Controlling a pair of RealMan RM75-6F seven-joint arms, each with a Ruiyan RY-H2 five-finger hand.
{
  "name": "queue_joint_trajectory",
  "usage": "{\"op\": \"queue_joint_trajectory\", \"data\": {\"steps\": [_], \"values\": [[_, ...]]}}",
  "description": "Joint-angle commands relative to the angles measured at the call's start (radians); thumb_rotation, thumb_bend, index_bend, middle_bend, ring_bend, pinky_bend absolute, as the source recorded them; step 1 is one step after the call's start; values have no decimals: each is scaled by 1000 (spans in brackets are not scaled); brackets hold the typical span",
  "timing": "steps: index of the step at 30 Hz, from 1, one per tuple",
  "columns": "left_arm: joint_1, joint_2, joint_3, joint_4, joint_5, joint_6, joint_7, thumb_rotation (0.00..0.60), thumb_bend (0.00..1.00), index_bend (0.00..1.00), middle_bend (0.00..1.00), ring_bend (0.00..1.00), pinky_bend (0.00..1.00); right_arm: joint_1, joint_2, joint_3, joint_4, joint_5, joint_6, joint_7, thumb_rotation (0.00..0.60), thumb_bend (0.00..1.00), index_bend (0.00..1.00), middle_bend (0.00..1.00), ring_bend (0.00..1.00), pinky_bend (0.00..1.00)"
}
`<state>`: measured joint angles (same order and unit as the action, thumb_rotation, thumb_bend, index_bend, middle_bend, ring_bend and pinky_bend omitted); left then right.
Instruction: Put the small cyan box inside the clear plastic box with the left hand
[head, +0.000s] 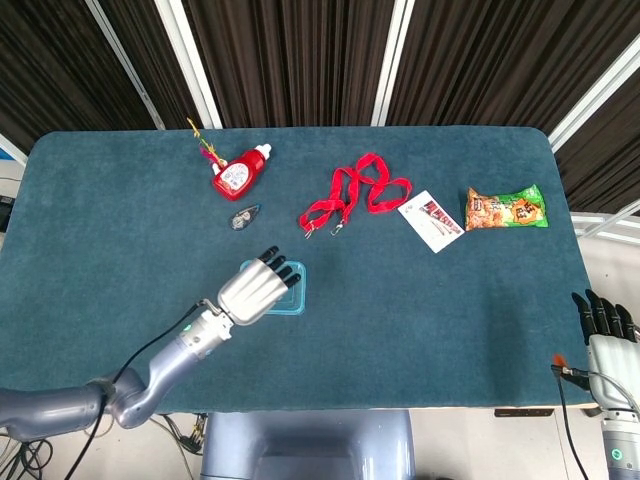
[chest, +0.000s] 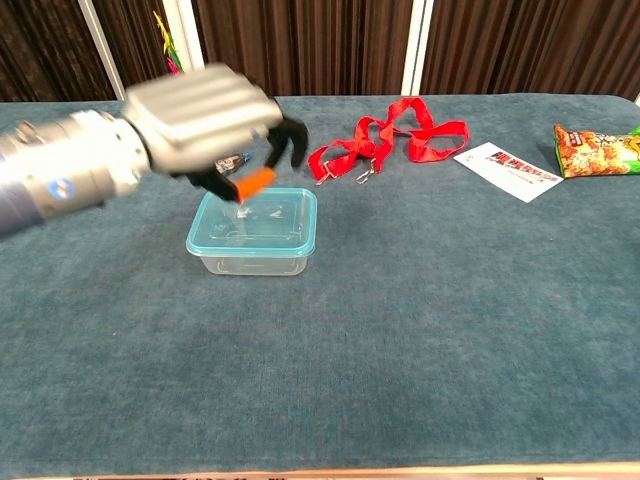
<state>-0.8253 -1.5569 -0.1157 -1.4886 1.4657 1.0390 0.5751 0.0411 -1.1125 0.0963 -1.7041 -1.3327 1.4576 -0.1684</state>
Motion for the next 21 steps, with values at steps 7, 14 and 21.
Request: {"op": "queue_joint_trajectory", "data": {"steps": [7, 14, 21], "values": [[277, 237, 17, -373, -217, 320, 210, 600, 382, 66, 110, 83, 122, -1, -1, 0, -1, -2, 3, -6, 600, 307, 40, 44, 37, 0], [470, 326, 102, -349, -193, 483, -8, 600, 330, 30, 29, 48, 108, 0, -1, 4, 1, -1, 8, -7, 600, 308, 39, 44, 37, 0], [566, 362, 163, -275, -251, 441, -180, 600, 325, 5, 2, 1, 53, 1, 2, 3, 3, -11, 10, -3, 600, 307, 40, 44, 37, 0]]}}
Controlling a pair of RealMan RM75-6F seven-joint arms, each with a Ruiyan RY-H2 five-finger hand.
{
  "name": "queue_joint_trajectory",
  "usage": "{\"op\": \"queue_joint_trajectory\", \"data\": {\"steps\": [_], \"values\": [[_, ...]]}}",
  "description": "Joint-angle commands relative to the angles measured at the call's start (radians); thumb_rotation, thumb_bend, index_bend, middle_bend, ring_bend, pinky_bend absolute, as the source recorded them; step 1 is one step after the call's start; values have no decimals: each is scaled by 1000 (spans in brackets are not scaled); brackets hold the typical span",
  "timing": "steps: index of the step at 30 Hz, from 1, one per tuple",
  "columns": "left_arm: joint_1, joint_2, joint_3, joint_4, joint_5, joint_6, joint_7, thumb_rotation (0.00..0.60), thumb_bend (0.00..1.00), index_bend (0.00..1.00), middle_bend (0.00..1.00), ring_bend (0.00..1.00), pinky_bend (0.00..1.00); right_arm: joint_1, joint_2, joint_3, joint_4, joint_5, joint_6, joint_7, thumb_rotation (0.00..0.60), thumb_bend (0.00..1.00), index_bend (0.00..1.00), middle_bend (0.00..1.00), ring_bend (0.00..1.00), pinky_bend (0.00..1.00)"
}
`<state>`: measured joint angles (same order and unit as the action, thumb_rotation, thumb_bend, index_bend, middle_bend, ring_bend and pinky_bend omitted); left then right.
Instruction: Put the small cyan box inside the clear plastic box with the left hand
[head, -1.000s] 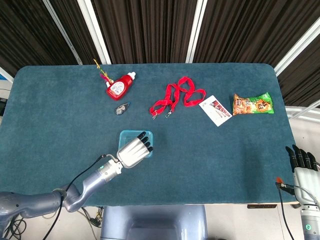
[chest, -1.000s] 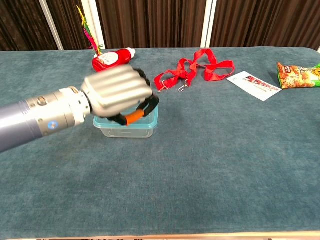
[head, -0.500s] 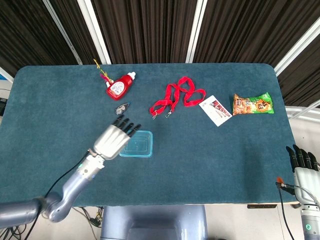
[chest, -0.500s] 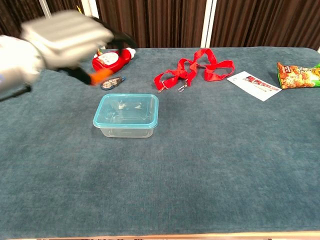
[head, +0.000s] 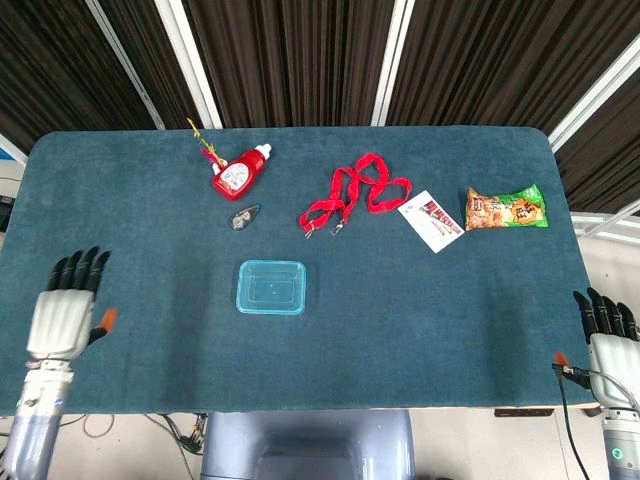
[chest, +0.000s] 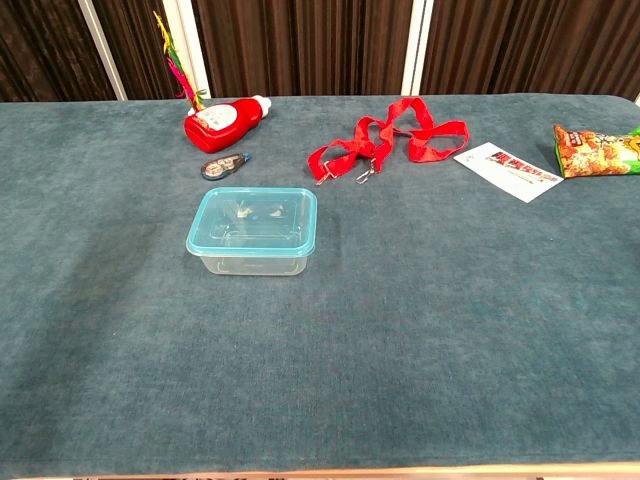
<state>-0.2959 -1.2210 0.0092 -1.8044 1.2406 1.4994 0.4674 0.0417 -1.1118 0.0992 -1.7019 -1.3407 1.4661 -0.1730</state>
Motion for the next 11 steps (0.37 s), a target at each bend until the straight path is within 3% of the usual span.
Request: {"op": "queue_joint_trajectory", "data": {"steps": [1, 11], "values": [[44, 25, 42, 54, -24, -26, -94, 600, 316, 2, 1, 0, 39, 0, 2, 0, 3, -6, 2, 4, 600, 308, 40, 44, 37, 0], [99, 27, 45, 45, 29, 8, -125, 600, 302, 0, 0, 0, 19, 3, 0, -6, 20, -42, 11, 22, 600, 307, 40, 44, 37, 0]]}}
